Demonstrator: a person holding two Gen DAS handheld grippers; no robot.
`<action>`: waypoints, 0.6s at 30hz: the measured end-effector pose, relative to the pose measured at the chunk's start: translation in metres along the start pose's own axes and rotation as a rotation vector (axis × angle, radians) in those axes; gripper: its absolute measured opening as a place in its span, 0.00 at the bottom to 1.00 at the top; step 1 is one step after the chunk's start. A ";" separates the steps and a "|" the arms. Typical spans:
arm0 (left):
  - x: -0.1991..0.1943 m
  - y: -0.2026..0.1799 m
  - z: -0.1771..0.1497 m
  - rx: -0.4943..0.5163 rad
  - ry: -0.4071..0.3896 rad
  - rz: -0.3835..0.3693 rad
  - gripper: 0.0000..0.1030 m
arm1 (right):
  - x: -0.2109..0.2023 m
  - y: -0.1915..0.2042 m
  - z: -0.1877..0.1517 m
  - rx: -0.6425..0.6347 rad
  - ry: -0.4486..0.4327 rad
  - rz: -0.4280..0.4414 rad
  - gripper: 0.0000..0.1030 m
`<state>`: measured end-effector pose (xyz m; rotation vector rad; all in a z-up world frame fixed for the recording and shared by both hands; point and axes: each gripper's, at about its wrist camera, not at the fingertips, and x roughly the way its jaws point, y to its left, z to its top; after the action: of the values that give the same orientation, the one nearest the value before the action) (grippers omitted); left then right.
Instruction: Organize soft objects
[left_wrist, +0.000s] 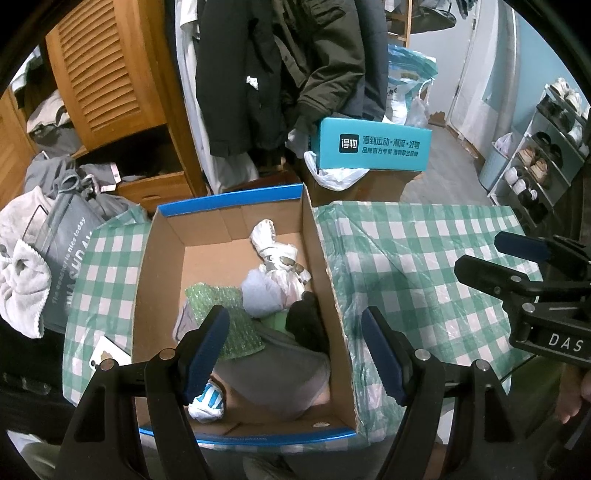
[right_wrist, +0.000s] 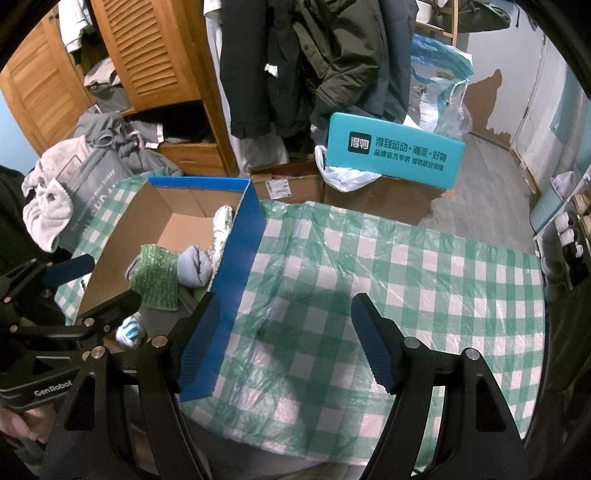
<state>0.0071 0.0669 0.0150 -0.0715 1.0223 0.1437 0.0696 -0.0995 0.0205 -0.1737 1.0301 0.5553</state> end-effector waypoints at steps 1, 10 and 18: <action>0.000 0.000 0.000 0.000 -0.001 0.001 0.73 | 0.000 0.000 0.000 -0.001 0.000 0.001 0.71; 0.001 0.002 0.001 -0.005 0.008 -0.003 0.73 | 0.000 0.000 0.000 0.000 0.000 -0.001 0.71; 0.002 0.000 -0.006 -0.022 0.015 0.009 0.73 | 0.000 -0.001 0.000 0.000 0.002 -0.001 0.71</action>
<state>0.0027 0.0658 0.0103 -0.0881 1.0361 0.1629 0.0701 -0.1010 0.0207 -0.1749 1.0319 0.5544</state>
